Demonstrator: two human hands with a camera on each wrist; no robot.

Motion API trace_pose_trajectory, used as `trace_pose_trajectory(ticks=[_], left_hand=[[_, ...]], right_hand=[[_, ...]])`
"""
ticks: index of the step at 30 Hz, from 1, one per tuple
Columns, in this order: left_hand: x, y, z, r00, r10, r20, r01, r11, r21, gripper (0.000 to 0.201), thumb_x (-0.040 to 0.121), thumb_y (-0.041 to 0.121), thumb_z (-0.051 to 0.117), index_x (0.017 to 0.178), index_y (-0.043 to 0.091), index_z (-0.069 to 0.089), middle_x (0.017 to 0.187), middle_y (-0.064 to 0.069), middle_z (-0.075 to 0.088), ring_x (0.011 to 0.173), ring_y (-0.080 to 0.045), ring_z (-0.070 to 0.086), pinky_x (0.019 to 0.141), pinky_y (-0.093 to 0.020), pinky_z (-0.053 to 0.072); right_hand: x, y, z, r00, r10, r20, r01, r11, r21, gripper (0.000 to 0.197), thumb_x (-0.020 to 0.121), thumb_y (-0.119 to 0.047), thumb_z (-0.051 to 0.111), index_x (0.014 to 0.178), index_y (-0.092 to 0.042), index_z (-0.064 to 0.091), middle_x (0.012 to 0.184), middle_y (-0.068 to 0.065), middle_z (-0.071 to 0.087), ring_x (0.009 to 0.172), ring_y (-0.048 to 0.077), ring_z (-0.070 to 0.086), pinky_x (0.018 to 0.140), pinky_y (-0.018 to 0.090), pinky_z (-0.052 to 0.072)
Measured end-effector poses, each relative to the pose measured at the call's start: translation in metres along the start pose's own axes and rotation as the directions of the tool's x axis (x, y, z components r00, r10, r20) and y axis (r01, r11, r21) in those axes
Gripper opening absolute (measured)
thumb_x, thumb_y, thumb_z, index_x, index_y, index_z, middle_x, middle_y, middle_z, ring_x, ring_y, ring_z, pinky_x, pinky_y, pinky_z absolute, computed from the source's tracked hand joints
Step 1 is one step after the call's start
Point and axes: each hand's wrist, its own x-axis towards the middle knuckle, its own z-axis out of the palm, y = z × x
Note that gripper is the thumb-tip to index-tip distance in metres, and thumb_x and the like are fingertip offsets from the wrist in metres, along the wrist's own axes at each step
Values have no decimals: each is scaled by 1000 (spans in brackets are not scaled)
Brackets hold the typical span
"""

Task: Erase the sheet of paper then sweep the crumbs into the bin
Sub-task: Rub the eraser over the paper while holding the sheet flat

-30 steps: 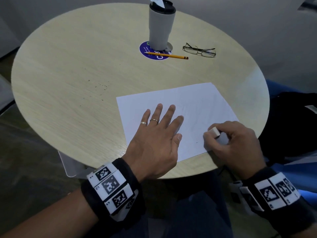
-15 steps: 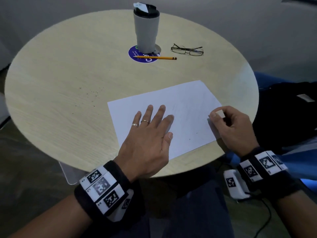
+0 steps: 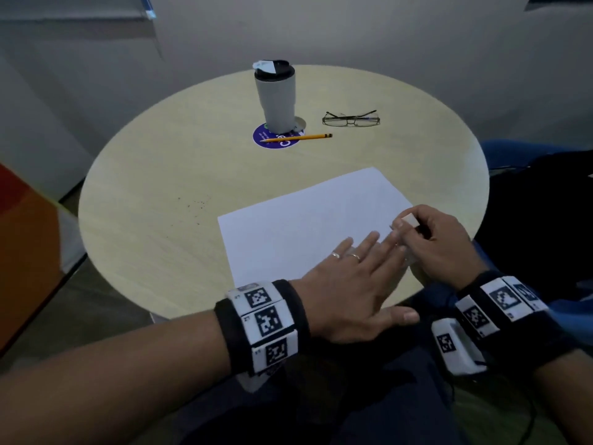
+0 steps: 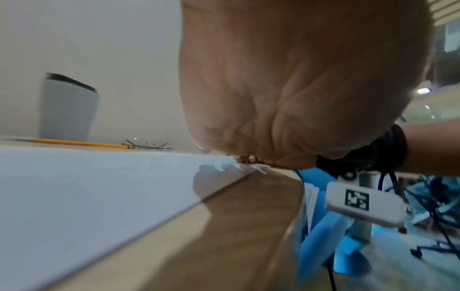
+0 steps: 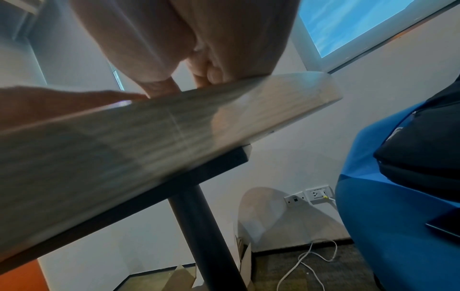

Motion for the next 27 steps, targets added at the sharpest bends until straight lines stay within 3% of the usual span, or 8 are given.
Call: trace_pose_trajectory(ticks=[7, 11, 14, 16, 18, 19, 21, 27], left_hand=[[-4, -14, 2, 989, -33, 144, 21, 996, 86, 93, 97, 81, 11, 165, 25, -18, 170, 5, -28, 157, -23, -27, 129, -48, -9], [-27, -44, -9, 934, -293, 204, 267, 953, 146, 107, 90, 89, 7, 162, 16, -24, 169, 0, -33, 158, -25, -26, 129, -49, -9], [-26, -54, -17, 866, -467, 181, 449, 884, 131, 116, 88, 91, 8, 162, 8, -22, 169, -10, -32, 158, -32, -24, 129, -53, -9], [-20, -41, -18, 932, -335, 138, 321, 940, 117, 110, 90, 88, 8, 164, 11, -18, 169, -9, -31, 158, -32, -23, 129, -55, -6], [-16, -21, -15, 986, -73, 150, 51, 988, 145, 98, 95, 83, 9, 166, 18, -15, 171, -5, -28, 159, -28, -22, 129, -54, -5], [-16, -14, -12, 982, 21, 190, -51, 987, 151, 94, 98, 80, 11, 166, 20, -15, 171, -2, -27, 159, -26, -23, 129, -51, -8], [-19, -15, -7, 966, 49, 255, -80, 990, 115, 91, 99, 78, 13, 165, 23, -18, 169, 3, -30, 156, -22, -29, 127, -46, -13], [-40, -97, -24, 914, -332, 231, 317, 943, 102, 107, 90, 89, 7, 162, 17, -26, 166, 1, -37, 156, -24, -29, 129, -52, -8]], right_hand=[[-4, -3, -4, 1000, 2, 17, -2, 1000, 3, 13, 102, -30, 67, 90, -25, 71, 73, -5, 72, 61, 5, 61, 62, 26, 44], [-2, -4, -5, 999, 30, 42, -29, 999, -17, 15, 101, -33, 66, 90, -24, 69, 75, -7, 70, 62, 1, 57, 62, 25, 41], [-3, -6, -3, 999, 34, 30, -32, 999, -44, 15, 101, -32, 66, 89, -24, 68, 74, -8, 68, 64, -1, 58, 59, 15, 40], [-3, -7, -4, 999, 31, 25, -30, 998, -46, 15, 101, -31, 67, 88, -22, 69, 70, -9, 66, 62, -1, 57, 57, 11, 39], [-4, -7, -5, 999, 30, 31, -29, 999, -37, 15, 101, -30, 68, 88, -23, 69, 65, -12, 65, 61, 0, 57, 58, 15, 39], [-5, -8, -5, 999, 27, 35, -26, 999, -31, 15, 101, -30, 68, 88, -23, 69, 64, -15, 65, 61, 1, 57, 60, 19, 41], [-7, -8, -6, 999, 29, 39, -28, 1000, -11, 15, 101, -30, 69, 87, -24, 69, 66, -19, 66, 61, 3, 57, 62, 26, 42], [-5, -13, -5, 997, 54, 48, -52, 998, -34, 14, 101, -30, 69, 88, -25, 69, 64, -11, 62, 61, 6, 56, 62, 27, 41]])
